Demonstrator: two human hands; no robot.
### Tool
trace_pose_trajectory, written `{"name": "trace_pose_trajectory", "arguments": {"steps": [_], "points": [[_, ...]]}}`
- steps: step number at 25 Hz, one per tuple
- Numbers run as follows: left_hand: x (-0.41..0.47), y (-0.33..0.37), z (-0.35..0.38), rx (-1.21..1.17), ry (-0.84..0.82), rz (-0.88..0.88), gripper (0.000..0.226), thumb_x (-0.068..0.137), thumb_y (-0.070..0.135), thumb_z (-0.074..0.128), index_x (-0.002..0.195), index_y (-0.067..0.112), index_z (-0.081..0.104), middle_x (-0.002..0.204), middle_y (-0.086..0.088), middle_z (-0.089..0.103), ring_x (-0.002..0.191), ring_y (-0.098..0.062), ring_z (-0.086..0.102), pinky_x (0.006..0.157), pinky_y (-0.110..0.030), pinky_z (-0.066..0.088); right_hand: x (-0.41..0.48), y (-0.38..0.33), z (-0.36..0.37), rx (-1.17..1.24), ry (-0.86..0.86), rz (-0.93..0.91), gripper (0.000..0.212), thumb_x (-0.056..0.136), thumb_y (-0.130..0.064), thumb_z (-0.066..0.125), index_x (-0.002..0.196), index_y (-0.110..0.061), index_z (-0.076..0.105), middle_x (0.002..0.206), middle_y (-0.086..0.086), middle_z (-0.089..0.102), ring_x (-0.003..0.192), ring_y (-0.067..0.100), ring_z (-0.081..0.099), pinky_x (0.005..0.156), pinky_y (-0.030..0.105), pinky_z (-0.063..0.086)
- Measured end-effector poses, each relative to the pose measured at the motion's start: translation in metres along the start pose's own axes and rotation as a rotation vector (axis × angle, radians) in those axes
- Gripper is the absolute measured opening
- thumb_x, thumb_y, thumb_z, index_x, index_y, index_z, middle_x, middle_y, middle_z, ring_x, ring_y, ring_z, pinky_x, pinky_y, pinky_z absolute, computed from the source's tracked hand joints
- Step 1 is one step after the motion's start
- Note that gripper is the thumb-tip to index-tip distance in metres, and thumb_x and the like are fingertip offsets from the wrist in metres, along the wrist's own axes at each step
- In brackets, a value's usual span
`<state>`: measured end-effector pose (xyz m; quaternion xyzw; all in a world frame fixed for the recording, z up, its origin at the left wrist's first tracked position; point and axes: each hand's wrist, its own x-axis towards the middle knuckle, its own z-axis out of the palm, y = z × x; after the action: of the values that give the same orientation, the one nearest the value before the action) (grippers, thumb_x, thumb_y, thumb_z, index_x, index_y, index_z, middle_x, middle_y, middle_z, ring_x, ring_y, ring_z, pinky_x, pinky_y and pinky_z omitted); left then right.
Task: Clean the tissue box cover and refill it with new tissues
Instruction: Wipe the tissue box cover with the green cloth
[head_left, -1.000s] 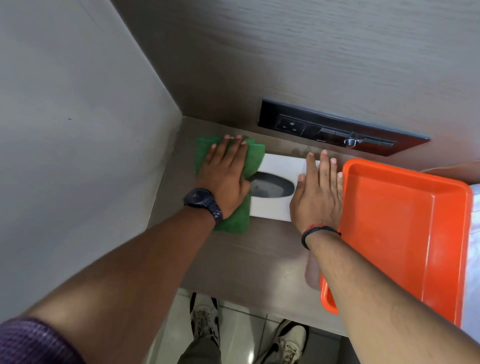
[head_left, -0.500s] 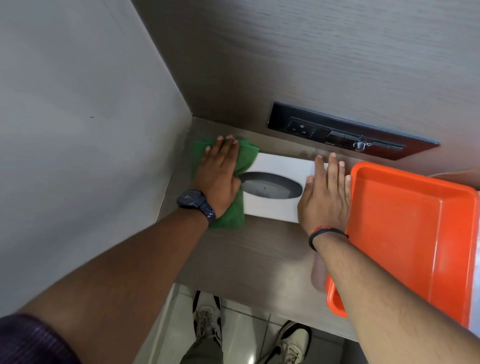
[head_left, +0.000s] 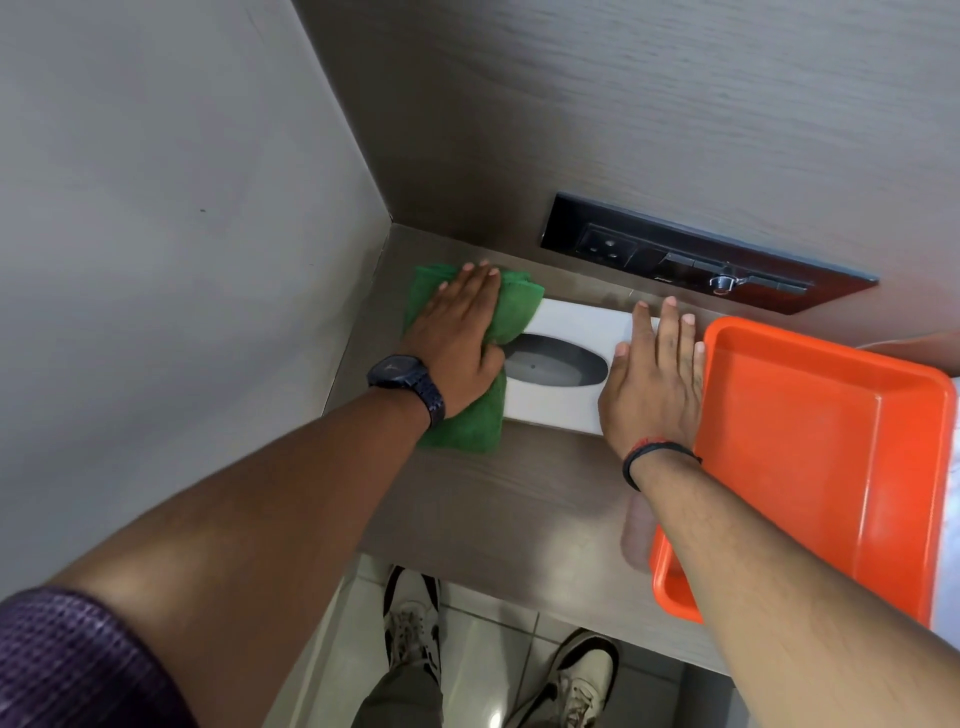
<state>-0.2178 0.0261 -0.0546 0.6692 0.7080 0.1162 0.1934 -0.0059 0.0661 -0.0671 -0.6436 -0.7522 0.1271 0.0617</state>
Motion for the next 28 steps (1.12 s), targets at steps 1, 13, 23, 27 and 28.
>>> {"name": "trace_pose_trajectory", "arguments": {"steps": [1,13,23,27,28], "points": [[-0.001,-0.001,-0.004,-0.049,0.008,-0.009,0.065,0.089,0.028,0.042,0.145,0.003,0.021,0.152,-0.017,0.024,0.14,-0.027,0.016,0.114,-0.038,0.012,-0.001,-0.003,-0.006,-0.009,0.02,0.009,0.051,0.1,-0.028,0.034,0.148,-0.011,0.03,0.16,0.014,0.02,0.148,0.031,0.011,0.121,0.043,0.009],[-0.041,-0.023,-0.026,0.112,0.207,-0.224,0.03,0.086,0.019,0.063,0.114,0.008,0.064,0.113,-0.015,0.062,0.097,-0.041,0.052,0.076,-0.048,0.04,-0.025,-0.125,-0.005,0.431,-0.27,0.068,0.035,0.082,-0.04,0.066,0.094,-0.007,0.062,0.097,0.012,0.063,0.095,0.033,0.055,0.08,0.04,0.048],[-0.019,0.039,-0.019,0.008,0.149,-0.017,0.065,0.08,0.045,0.057,0.129,0.004,0.05,0.13,-0.023,0.052,0.117,-0.038,0.048,0.096,-0.046,0.039,-0.004,-0.003,-0.06,0.977,-0.117,0.346,0.016,0.078,-0.011,0.07,0.091,-0.019,0.065,0.092,-0.002,0.071,0.087,0.021,0.068,0.085,0.043,0.056],[0.015,0.088,0.015,0.181,-0.135,0.098,0.11,0.062,0.081,0.048,0.145,0.017,0.017,0.151,-0.01,0.027,0.137,-0.028,0.02,0.112,-0.039,0.011,-0.009,0.095,-0.082,1.001,-0.005,0.477,0.012,0.074,-0.015,0.069,0.083,-0.022,0.065,0.09,-0.002,0.072,0.084,0.019,0.066,0.088,0.051,0.054],[0.022,0.096,0.025,0.226,-0.164,0.108,0.119,0.056,0.087,0.045,0.146,0.018,0.01,0.153,-0.009,0.022,0.139,-0.027,0.015,0.112,-0.039,0.005,-0.011,0.113,-0.082,0.991,0.016,0.509,0.013,0.073,-0.016,0.068,0.084,-0.023,0.065,0.091,-0.002,0.072,0.086,0.02,0.066,0.089,0.051,0.054]]}}
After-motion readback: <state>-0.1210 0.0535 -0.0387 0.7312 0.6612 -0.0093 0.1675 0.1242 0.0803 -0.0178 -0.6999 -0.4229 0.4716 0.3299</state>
